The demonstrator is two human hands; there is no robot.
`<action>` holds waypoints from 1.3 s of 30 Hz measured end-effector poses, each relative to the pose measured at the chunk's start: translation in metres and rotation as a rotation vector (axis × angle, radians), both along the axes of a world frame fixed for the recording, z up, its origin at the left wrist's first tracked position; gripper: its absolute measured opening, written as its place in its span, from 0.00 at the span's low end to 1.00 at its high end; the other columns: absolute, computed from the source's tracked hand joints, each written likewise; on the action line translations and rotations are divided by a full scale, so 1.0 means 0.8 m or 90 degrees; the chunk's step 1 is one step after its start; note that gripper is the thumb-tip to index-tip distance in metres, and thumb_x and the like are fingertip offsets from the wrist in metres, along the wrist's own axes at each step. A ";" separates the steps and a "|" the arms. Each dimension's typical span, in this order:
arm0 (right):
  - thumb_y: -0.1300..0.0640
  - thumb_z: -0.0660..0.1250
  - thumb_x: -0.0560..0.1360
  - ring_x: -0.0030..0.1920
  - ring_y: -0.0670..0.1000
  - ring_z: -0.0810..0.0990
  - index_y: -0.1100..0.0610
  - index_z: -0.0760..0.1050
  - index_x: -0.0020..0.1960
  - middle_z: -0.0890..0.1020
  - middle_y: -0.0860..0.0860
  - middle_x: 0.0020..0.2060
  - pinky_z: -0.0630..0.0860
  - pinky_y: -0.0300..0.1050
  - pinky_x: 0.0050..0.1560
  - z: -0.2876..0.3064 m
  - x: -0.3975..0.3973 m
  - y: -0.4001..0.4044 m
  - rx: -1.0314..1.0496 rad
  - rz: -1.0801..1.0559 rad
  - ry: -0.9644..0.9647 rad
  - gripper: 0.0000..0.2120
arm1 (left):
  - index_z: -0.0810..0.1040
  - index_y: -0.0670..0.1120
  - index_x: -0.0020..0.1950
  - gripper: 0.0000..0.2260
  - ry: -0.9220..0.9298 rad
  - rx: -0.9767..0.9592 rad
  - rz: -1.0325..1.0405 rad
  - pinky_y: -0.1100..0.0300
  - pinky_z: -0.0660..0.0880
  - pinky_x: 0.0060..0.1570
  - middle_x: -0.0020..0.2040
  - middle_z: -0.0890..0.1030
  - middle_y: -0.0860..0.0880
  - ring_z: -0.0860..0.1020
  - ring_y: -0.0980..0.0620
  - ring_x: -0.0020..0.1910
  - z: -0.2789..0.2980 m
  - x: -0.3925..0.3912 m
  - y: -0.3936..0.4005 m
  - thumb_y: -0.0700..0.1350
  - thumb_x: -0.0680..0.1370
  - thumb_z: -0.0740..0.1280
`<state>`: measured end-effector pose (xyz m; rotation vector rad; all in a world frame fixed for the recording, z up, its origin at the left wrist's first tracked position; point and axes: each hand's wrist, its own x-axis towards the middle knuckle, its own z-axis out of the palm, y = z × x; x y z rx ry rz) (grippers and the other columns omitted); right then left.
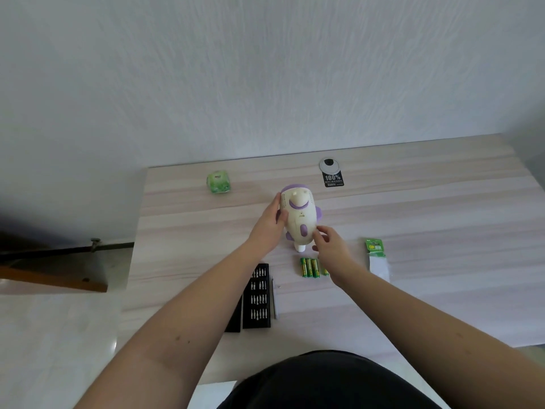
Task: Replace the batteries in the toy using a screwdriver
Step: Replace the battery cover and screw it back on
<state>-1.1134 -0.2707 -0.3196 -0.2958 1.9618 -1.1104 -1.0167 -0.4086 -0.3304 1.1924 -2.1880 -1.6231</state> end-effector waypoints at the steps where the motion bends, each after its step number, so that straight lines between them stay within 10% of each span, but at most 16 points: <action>1: 0.48 0.57 0.81 0.55 0.54 0.78 0.53 0.68 0.66 0.77 0.52 0.57 0.74 0.47 0.48 -0.004 0.005 0.002 0.004 -0.008 -0.006 0.17 | 0.57 0.50 0.78 0.25 -0.004 -0.003 0.001 0.54 0.67 0.68 0.71 0.71 0.51 0.72 0.55 0.67 0.000 0.003 0.002 0.53 0.81 0.57; 9: 0.57 0.57 0.81 0.42 0.51 0.77 0.55 0.74 0.57 0.80 0.51 0.46 0.70 0.39 0.36 -0.033 0.050 0.028 0.105 0.144 0.084 0.10 | 0.61 0.44 0.76 0.23 -0.111 -0.063 0.008 0.53 0.62 0.72 0.75 0.65 0.47 0.65 0.50 0.73 -0.020 0.057 0.012 0.49 0.82 0.58; 18: 0.57 0.61 0.79 0.50 0.52 0.78 0.52 0.75 0.61 0.78 0.51 0.53 0.74 0.42 0.49 -0.073 0.083 0.033 0.181 0.493 0.263 0.12 | 0.80 0.47 0.48 0.08 -0.221 -0.146 -0.023 0.54 0.76 0.46 0.41 0.82 0.49 0.78 0.48 0.41 -0.043 0.131 0.029 0.47 0.79 0.63; 31: 0.55 0.64 0.78 0.49 0.58 0.77 0.56 0.78 0.52 0.76 0.54 0.49 0.72 0.47 0.44 -0.099 0.095 0.021 0.177 0.488 0.380 0.07 | 0.80 0.48 0.47 0.08 -0.215 -0.113 -0.029 0.58 0.70 0.41 0.38 0.79 0.50 0.74 0.51 0.38 -0.035 0.155 0.064 0.47 0.79 0.62; 39: 0.52 0.65 0.78 0.47 0.48 0.79 0.55 0.78 0.51 0.81 0.48 0.46 0.76 0.43 0.47 -0.058 0.108 0.025 0.103 0.196 0.002 0.07 | 0.78 0.52 0.57 0.09 -0.163 -0.044 -0.133 0.66 0.74 0.44 0.46 0.80 0.57 0.77 0.61 0.44 -0.026 0.146 0.084 0.50 0.77 0.68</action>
